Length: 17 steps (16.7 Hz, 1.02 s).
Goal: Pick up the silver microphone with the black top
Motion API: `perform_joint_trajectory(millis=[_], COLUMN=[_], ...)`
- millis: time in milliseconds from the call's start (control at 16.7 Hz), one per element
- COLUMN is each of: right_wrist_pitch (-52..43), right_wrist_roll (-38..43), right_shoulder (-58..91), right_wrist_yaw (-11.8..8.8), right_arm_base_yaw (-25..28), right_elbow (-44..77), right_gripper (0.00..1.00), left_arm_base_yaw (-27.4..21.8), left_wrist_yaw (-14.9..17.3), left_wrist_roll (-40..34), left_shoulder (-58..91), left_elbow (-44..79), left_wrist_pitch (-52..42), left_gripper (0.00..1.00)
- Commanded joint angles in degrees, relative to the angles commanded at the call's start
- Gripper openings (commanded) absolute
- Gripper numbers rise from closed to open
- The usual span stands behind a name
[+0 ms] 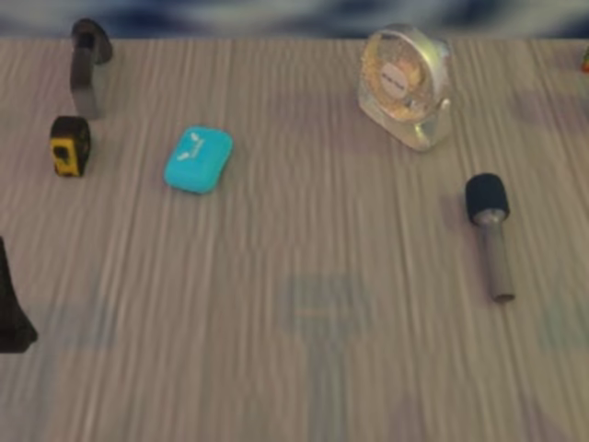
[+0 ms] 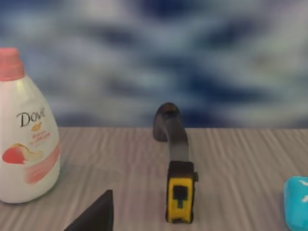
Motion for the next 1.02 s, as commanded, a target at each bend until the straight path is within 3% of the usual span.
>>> perform_joint_trajectory(millis=[240,480,1020], right_wrist_pitch=[-1.25,-8.12,-34.36], right_wrist_roll=[0.55,3.59,14.58], right_shoulder=[1.77,12.69,63.53], right_wrist_yaw=[0.09,0.90,4.31], right_arm_base_yaw=[0.58,3.42,13.51], right_elbow=[1.71,11.28,45.51], right_gripper=[1.00,1.00,1.00], left_arm_base_yaw=[0.00,0.00,0.00], left_wrist_yaw=[0.00,0.00,0.00], left_wrist_roll=[0.00,0.00,0.00], left_shoulder=[0.00,0.00,0.00], left_elbow=[0.00,0.00,0.00], left_wrist_pitch=[0.00,0.00,0.00], left_gripper=[1.00,1.00,1.00])
